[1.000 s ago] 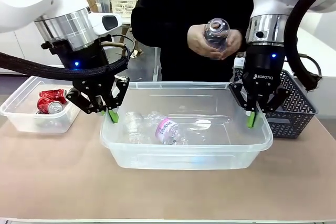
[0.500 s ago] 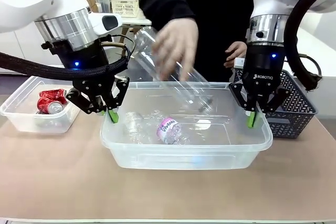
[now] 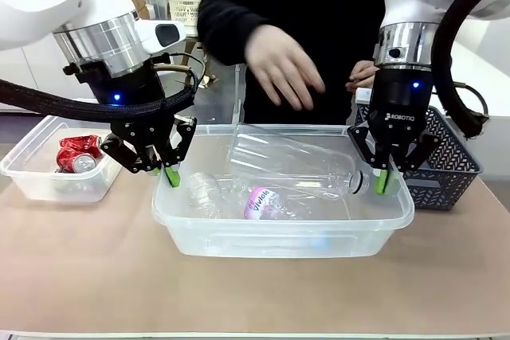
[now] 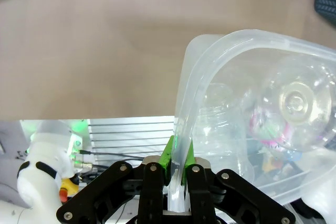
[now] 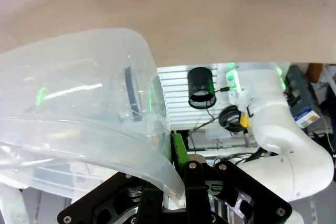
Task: Sort the waste into each basket.
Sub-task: Offer the picked Organizing box to the human.
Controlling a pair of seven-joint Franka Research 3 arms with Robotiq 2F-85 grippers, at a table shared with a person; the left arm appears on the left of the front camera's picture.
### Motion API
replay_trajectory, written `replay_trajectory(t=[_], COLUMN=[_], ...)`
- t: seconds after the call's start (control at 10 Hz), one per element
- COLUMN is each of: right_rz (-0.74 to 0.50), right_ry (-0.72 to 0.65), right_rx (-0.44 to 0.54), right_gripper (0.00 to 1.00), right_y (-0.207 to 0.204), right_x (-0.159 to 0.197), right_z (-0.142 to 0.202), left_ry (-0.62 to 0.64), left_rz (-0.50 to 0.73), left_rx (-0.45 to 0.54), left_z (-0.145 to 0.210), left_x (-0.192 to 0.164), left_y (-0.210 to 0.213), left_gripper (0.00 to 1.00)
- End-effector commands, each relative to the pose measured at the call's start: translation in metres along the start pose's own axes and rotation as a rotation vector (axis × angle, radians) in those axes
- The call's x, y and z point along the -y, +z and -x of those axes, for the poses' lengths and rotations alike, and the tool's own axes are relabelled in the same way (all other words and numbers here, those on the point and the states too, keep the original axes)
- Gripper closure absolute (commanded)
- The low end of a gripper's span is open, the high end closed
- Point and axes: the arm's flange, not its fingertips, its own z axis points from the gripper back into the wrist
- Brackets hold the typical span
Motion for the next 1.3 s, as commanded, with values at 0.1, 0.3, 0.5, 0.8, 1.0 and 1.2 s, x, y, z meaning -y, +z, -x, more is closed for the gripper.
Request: replay_trajectory(t=[0.1,0.3,0.5,0.8,1.0,1.2], right_rz=[0.011,0.011,0.011,0.011,0.011,0.000], right_ry=[0.006,0.006,0.006,0.006,0.006,0.000], right_rx=[-0.006,-0.006,-0.006,-0.006,-0.006,0.000], right_gripper=[1.00,1.00,1.00,1.00,1.00,0.96], right_y=[-0.003,-0.003,-0.003,-0.003,-0.003,0.000], right_x=[0.011,0.011,0.011,0.011,0.011,0.000], right_z=[-0.001,-0.001,-0.001,-0.001,-0.001,0.000], left_ry=[0.033,0.033,0.033,0.033,0.033,0.000], left_rz=[0.016,0.016,0.016,0.016,0.016,0.000], left_rx=[0.006,0.006,0.006,0.006,0.006,0.000], left_z=[-0.001,-0.001,-0.001,-0.001,-0.001,0.000], left_x=[-0.005,-0.005,-0.005,-0.005,-0.005,0.000], left_y=[0.007,0.007,0.007,0.007,0.007,0.000], left_gripper=[1.00,1.00,1.00,1.00,1.00,0.94])
